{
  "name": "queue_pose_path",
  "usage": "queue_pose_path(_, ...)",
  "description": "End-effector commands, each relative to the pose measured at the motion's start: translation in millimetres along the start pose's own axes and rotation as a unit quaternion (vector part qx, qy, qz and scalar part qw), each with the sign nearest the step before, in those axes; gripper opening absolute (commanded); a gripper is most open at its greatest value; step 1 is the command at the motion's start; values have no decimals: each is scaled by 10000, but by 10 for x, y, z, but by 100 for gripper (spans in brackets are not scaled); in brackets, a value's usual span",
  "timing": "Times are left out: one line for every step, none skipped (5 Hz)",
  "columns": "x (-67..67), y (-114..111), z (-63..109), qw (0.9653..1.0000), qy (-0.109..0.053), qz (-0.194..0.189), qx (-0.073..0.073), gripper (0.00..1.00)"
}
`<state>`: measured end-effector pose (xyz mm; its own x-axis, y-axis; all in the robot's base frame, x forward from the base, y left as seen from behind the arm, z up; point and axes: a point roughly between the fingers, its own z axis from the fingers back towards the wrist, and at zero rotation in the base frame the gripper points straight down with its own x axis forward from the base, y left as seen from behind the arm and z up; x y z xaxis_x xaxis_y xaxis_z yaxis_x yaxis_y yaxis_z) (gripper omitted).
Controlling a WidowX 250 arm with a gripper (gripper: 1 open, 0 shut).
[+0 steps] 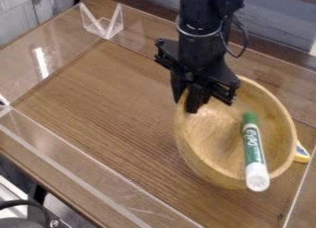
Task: Remove the green marker from inside the brown bowl and put it on the table
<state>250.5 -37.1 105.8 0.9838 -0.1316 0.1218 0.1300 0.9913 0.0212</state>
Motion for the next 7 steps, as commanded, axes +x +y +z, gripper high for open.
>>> queue_pose_path(121,-19,222,9993,-381,63,-11,100)
queue_pose_path(128,-52,244,9993,-367,53,-27,100)
queue_pose_path(118,-81,205,9994,-328,54,-41,100)
queue_pose_path(99,-114,170,9996,-278,51,-61,100)
queue_pose_path(75,-150,139,9997,-225,48,-77,100)
queue_pose_path(53,-185,103,9998,-167,45,-92,100)
queue_pose_path(32,-222,72,9999,-110,42,-105,100)
